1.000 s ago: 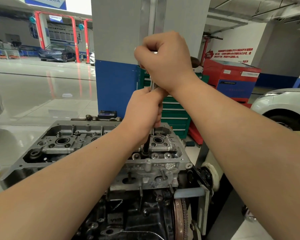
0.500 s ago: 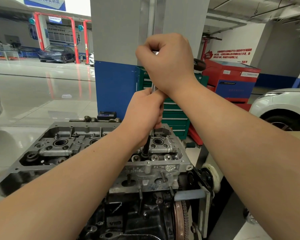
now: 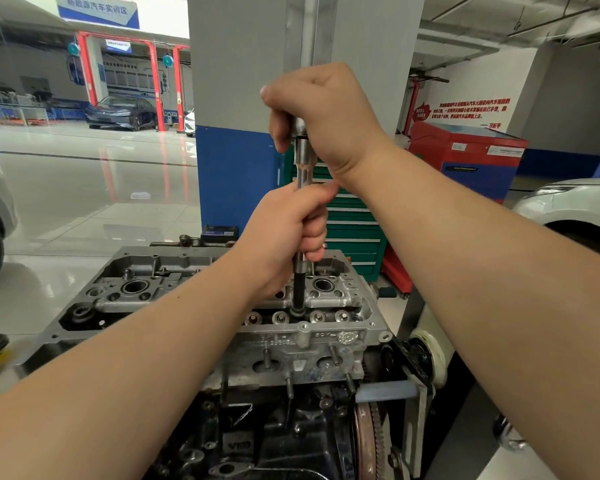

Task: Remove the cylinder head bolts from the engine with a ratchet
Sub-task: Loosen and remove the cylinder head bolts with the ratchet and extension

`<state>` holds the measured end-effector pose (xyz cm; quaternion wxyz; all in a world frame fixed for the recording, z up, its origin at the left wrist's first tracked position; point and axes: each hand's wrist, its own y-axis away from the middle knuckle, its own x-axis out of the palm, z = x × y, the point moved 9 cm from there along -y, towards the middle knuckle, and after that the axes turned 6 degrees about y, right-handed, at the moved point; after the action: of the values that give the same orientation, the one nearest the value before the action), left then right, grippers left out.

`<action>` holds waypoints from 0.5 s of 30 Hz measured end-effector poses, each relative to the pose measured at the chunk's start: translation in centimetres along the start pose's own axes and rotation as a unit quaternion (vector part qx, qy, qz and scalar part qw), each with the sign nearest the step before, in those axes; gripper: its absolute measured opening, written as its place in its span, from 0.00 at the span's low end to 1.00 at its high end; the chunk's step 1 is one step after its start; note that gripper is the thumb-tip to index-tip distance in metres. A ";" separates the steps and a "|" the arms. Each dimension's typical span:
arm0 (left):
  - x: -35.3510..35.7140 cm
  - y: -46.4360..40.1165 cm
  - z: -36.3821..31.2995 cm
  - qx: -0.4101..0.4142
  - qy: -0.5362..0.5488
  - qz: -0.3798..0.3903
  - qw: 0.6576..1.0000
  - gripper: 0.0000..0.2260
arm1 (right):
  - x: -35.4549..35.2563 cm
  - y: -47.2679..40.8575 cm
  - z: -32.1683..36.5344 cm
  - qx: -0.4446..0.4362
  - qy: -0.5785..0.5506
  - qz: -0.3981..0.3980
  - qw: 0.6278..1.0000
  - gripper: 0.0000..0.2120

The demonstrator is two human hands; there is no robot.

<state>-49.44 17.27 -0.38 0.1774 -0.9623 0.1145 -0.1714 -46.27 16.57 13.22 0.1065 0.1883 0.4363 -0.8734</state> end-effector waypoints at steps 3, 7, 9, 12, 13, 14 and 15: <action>-1.1 1.1 -0.9 0.061 -0.123 -0.123 0.983 0.15 | -0.7 0.5 0.5 0.015 0.230 -0.106 0.967 0.19; -0.9 2.2 -0.4 0.088 -0.165 -0.199 0.962 0.15 | -1.5 1.7 2.0 0.059 0.552 -0.149 0.818 0.16; -0.6 2.3 -0.5 0.099 -0.176 -0.210 0.957 0.12 | -1.0 2.1 2.8 0.035 0.582 -0.155 0.797 0.15; -1.3 1.7 -0.6 0.078 -0.115 -0.224 0.965 0.15 | -0.3 1.4 2.7 -0.021 0.516 -0.124 0.847 0.17; -1.4 1.2 -0.2 0.044 -0.098 -0.199 0.974 0.16 | -0.4 1.0 1.9 -0.019 0.433 -0.083 0.897 0.17; -1.0 0.7 0.2 0.001 -0.078 -0.147 0.986 0.18 | -0.7 0.8 1.1 0.001 0.308 -0.033 0.951 0.16; -0.2 0.4 0.6 -0.041 -0.060 -0.078 0.994 0.21 | -0.8 0.7 0.5 0.020 0.177 0.006 0.984 0.16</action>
<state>-49.50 17.20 -1.10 0.1304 -0.9834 0.0346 -0.1214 -45.40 15.76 13.28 0.0292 0.3451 0.4292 -0.8342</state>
